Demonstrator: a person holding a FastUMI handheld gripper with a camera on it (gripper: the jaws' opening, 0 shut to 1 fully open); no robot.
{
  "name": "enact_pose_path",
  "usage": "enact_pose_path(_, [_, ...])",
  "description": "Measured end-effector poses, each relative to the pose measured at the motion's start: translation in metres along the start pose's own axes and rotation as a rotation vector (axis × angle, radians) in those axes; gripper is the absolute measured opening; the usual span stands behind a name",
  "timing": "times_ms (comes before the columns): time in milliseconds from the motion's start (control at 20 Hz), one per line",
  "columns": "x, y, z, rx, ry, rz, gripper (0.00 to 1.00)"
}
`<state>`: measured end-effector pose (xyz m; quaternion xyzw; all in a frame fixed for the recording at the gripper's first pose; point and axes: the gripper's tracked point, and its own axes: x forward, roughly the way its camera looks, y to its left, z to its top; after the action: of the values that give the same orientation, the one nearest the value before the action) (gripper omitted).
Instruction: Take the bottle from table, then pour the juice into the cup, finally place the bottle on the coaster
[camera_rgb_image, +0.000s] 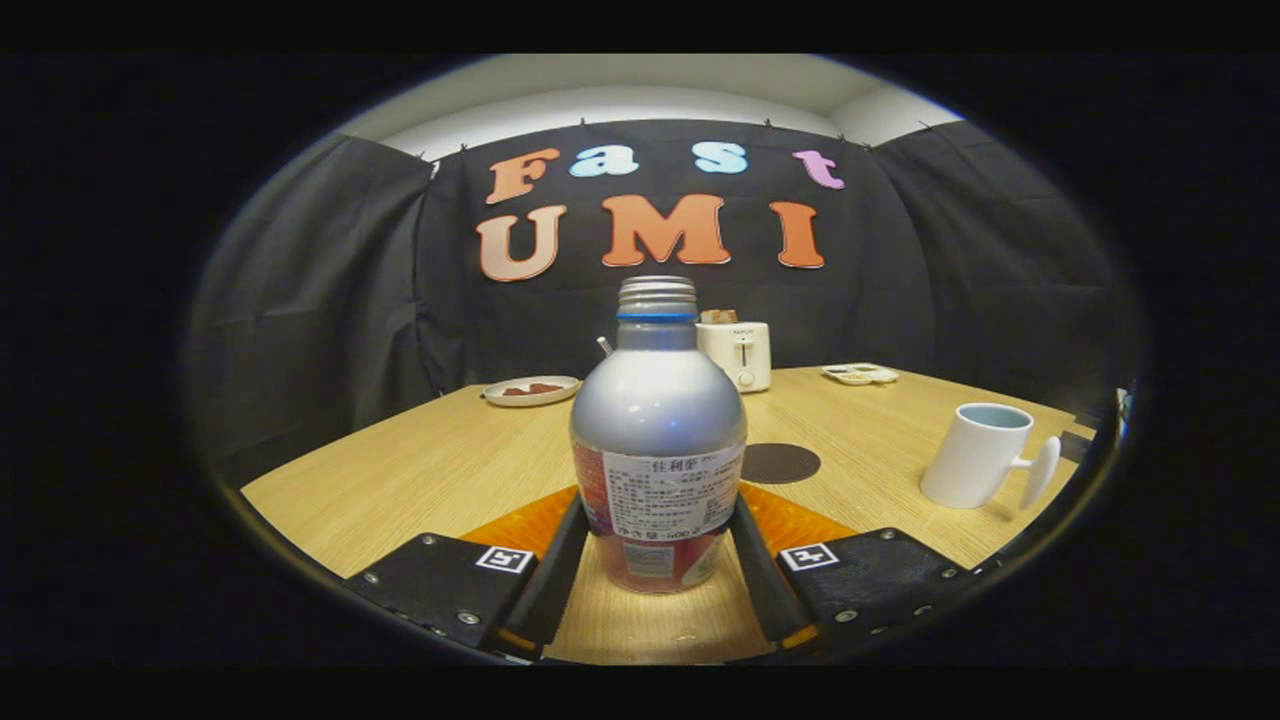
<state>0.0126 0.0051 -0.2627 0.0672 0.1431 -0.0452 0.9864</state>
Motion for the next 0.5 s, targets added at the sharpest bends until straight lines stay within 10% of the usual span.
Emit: enact_pose_path(500, [0.025, -0.003, 0.043, 0.429, -0.029, 0.068, 0.73])
